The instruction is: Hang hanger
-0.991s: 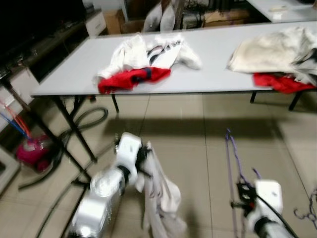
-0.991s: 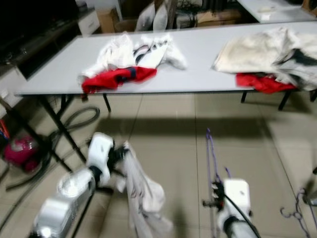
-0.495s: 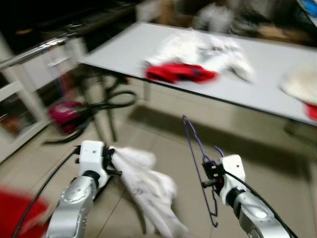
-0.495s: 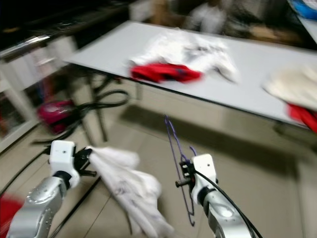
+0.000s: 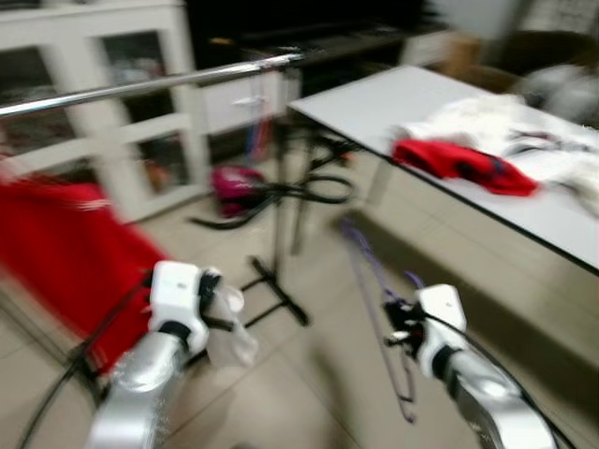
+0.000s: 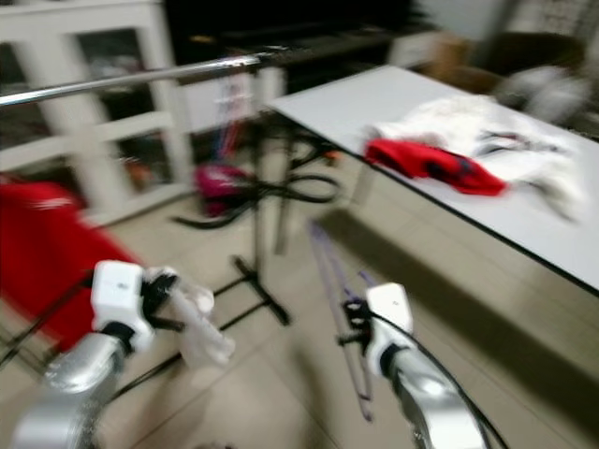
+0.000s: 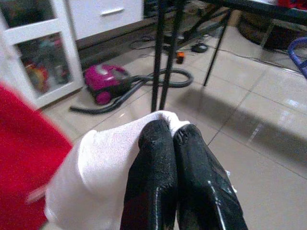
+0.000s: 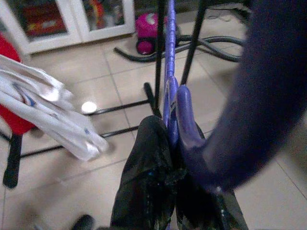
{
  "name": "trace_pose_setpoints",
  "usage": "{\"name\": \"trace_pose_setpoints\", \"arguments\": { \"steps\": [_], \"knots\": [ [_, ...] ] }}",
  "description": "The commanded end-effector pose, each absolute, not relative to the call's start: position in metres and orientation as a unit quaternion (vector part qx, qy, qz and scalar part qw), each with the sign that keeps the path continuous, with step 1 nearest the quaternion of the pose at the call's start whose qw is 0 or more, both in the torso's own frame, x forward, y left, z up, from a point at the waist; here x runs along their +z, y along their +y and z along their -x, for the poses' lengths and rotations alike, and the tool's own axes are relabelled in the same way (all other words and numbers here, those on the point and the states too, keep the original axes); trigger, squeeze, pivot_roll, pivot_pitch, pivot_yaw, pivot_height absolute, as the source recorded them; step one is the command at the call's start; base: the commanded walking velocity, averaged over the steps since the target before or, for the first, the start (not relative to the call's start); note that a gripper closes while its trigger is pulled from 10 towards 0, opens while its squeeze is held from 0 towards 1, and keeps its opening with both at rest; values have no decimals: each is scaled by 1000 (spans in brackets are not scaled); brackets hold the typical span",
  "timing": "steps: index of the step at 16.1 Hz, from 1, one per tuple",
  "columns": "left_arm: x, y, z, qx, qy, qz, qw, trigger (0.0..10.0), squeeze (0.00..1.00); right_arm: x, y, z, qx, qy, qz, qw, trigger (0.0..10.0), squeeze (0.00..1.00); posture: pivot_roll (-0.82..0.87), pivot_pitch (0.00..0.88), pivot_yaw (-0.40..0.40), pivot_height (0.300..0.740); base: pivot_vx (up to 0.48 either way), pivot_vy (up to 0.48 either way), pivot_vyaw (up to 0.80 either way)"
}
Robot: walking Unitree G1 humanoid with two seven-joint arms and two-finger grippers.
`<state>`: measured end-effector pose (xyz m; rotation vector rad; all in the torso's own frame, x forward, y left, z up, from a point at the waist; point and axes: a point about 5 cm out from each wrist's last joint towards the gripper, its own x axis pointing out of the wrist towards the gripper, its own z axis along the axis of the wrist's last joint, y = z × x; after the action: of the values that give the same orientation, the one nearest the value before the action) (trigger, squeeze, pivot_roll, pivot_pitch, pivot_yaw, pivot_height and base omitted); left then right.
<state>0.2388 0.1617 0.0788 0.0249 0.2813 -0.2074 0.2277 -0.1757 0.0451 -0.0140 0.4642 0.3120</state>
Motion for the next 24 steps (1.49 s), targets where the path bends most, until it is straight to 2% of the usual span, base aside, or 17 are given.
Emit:
{"name": "trace_pose_setpoints", "arguments": {
  "steps": [1,6,14,15,20,24],
  "knots": [
    [84,157,-245,-116,126,-17,985,10000,0,51,-177,-228,151,212,3,966,10000,0,102,0,-15,740,0,-334,800],
    [83,149,-249,-138,129,-22,982,10000,0,50,-183,-223,133,210,0,969,10000,0,93,0,7,740,0,-335,800],
    [85,152,-251,-147,130,-37,980,10000,0,46,-179,-221,133,208,-10,969,10000,0,102,0,33,740,0,-332,800],
    [83,151,-251,-147,142,-9,979,10000,0,46,-179,-221,135,207,-11,969,10000,0,102,0,35,740,0,480,800],
    [82,152,-253,-147,151,-35,977,10000,0,46,-178,-223,134,203,-10,970,10000,0,102,0,36,740,0,480,800],
    [84,147,-253,-190,144,-74,968,10000,0,47,-181,-225,119,194,-19,973,10000,0,101,0,40,740,0,0,200]
  ]
}}
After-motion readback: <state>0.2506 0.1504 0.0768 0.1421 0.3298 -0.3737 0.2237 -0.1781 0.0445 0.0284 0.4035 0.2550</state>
